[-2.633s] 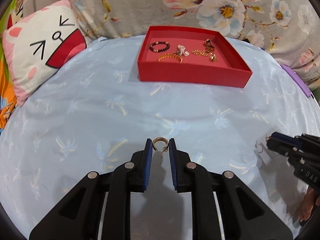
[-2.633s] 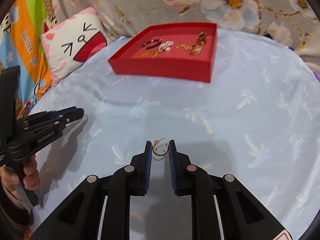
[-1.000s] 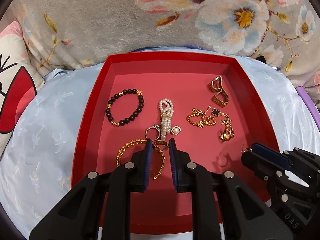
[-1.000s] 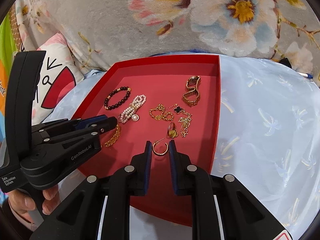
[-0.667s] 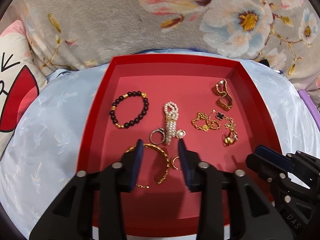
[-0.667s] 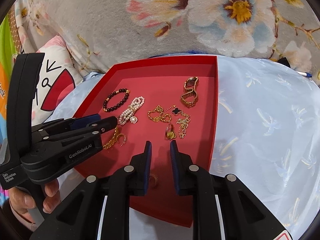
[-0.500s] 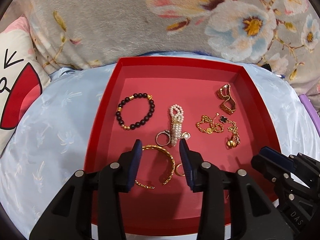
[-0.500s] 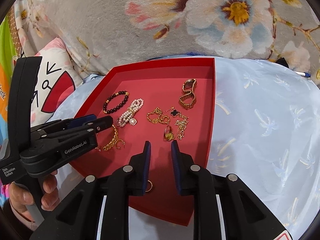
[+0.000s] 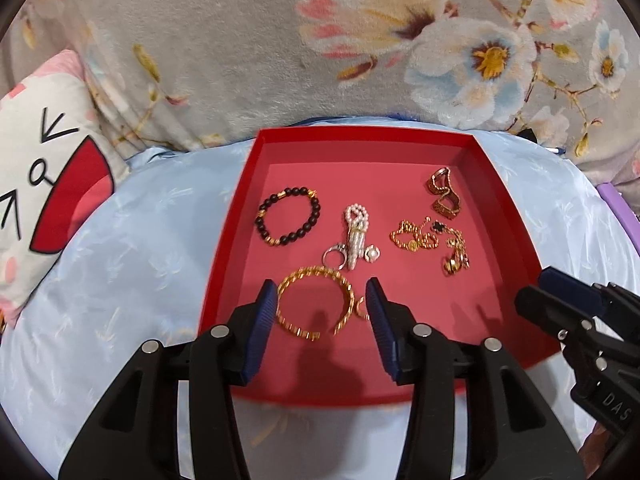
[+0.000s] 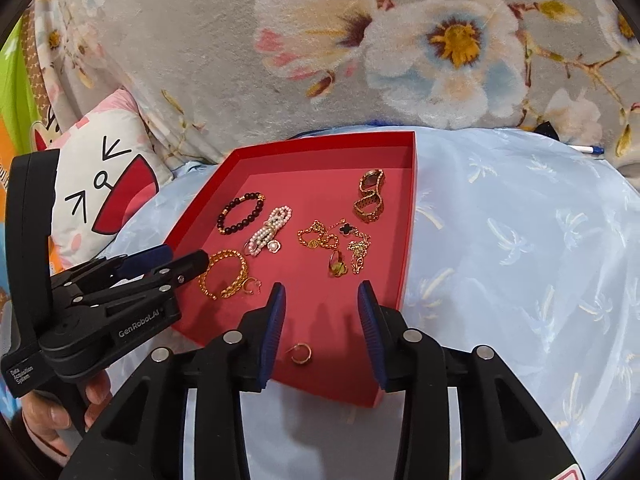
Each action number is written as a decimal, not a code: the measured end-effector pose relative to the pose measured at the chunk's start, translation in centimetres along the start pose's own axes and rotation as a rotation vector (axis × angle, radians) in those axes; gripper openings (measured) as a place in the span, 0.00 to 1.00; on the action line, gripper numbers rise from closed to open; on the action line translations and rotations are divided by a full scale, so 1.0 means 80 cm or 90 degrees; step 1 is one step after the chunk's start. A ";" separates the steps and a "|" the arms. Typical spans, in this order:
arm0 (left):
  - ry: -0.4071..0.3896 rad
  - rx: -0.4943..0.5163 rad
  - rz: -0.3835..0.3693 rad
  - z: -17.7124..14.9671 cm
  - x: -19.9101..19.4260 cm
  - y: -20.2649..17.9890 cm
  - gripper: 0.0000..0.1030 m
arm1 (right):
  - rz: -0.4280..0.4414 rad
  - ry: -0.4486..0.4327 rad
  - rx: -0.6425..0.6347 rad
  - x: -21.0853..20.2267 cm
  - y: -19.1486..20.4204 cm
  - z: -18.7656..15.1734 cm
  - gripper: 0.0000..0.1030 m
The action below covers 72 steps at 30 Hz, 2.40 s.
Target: Organize jewelry
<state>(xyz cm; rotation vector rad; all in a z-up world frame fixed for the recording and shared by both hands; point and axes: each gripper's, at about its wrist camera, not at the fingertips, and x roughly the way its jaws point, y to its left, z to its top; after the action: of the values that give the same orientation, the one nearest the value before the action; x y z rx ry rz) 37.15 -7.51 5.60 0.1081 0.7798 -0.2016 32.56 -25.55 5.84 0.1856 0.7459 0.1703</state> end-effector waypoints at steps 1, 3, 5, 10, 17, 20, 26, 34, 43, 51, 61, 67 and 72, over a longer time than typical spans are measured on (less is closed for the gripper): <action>0.002 -0.003 -0.002 -0.003 -0.003 0.001 0.43 | -0.003 -0.004 -0.003 -0.004 0.002 -0.002 0.40; 0.004 -0.008 -0.001 -0.010 -0.010 0.002 0.43 | -0.007 -0.012 -0.006 -0.015 0.006 -0.007 0.46; 0.007 -0.010 0.004 -0.017 -0.015 0.002 0.43 | -0.008 -0.019 -0.005 -0.024 0.008 -0.010 0.47; 0.020 -0.021 0.013 -0.032 -0.022 0.001 0.43 | 0.003 -0.020 0.006 -0.037 0.013 -0.019 0.53; 0.006 -0.014 0.049 -0.050 -0.031 -0.006 0.65 | -0.025 -0.024 -0.013 -0.037 0.031 -0.034 0.71; 0.003 -0.008 0.052 -0.053 -0.032 -0.008 0.70 | -0.043 -0.022 -0.028 -0.035 0.034 -0.036 0.74; 0.003 -0.006 0.059 -0.055 -0.033 -0.012 0.77 | -0.047 -0.024 -0.017 -0.038 0.031 -0.033 0.80; -0.011 0.004 0.086 -0.061 -0.050 -0.018 0.87 | -0.073 -0.047 -0.038 -0.053 0.043 -0.038 0.82; -0.016 -0.047 0.097 -0.072 -0.080 0.013 0.93 | -0.088 -0.040 -0.028 -0.070 0.045 -0.051 0.83; 0.006 -0.047 0.077 -0.080 -0.067 0.011 0.95 | -0.088 -0.029 -0.049 -0.060 0.055 -0.061 0.83; 0.008 -0.050 0.094 -0.082 -0.060 0.010 0.95 | -0.092 -0.022 -0.056 -0.051 0.057 -0.065 0.83; 0.004 -0.051 0.099 -0.082 -0.063 0.010 0.95 | -0.091 -0.024 -0.056 -0.052 0.057 -0.064 0.83; 0.003 -0.054 0.103 -0.082 -0.063 0.009 0.95 | -0.092 -0.024 -0.057 -0.052 0.057 -0.064 0.83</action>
<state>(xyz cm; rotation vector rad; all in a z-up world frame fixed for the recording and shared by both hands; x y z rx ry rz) 29.27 -4.94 4.54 0.0906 0.7786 -0.0150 25.64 -21.50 5.91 0.0492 0.7100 0.0633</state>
